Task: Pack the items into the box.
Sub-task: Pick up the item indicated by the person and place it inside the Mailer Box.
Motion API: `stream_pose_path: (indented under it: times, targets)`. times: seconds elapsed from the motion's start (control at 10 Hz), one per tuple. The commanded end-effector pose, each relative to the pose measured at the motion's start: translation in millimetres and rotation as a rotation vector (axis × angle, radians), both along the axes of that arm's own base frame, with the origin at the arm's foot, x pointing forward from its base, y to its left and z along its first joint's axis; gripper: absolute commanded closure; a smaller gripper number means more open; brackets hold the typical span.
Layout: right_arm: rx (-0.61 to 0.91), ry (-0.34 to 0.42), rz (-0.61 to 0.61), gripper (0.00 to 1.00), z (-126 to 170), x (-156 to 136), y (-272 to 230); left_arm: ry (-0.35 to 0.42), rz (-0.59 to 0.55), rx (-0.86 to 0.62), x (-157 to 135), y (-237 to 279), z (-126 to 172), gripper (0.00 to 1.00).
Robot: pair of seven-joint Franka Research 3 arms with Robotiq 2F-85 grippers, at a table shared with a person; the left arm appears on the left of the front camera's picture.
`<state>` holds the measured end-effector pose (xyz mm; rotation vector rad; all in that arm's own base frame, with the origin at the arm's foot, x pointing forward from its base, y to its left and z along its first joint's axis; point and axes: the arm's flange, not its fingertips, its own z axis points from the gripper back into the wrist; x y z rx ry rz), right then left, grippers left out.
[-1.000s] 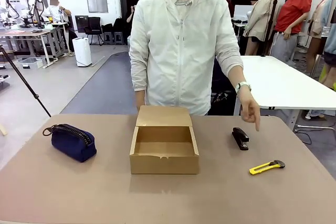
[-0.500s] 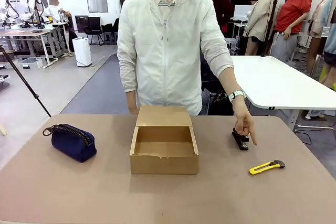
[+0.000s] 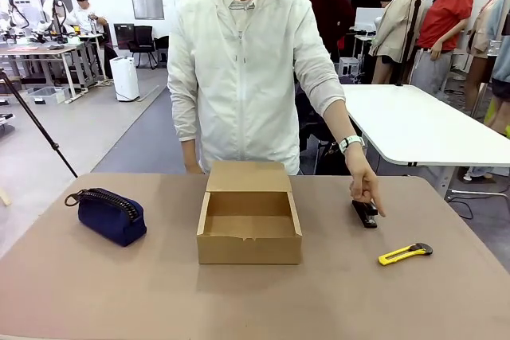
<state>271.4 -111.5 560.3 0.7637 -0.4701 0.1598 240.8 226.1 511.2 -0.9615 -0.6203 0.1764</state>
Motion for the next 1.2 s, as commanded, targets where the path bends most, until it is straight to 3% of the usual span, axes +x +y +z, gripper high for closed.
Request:
stream_pose_path:
  times: [0.0, 0.2, 0.4, 0.5, 0.6, 0.9, 1.0, 1.1]
  targets:
    - [-0.447, 0.04, 0.199, 0.0, -9, 13, 60, -0.026, -0.01, -0.007, 0, 1, -1, 0.0]
    - [-0.703, 0.098, 0.295, 0.0, -45, 19, 119, -0.026, -0.01, -0.007, 0, 1, -1, 0.0]
    - [-0.856, 0.145, 0.187, 0.0, -86, 32, 152, -0.026, -0.01, -0.007, 0, 1, -1, 0.0]
    - [-0.858, 0.048, 0.05, 0.0, -94, 41, 155, -0.026, -0.01, -0.007, 0, 1, -1, 0.0]
    - [-0.763, 0.124, 0.267, 0.0, -59, 26, 151, -0.026, -0.01, -0.007, 0, 1, -1, 0.0]
    - [-0.763, 0.124, 0.267, 0.0, -59, 26, 151, -0.026, -0.01, -0.007, 0, 1, -1, 0.0]
    - [-0.772, 0.112, 0.253, 0.0, -63, 36, 154, -0.026, -0.01, -0.007, 0, 1, -1, 0.0]
    - [-0.741, 0.137, 0.245, 0.0, -75, 64, 148, -0.026, -0.01, -0.007, 0, 1, -1, 0.0]
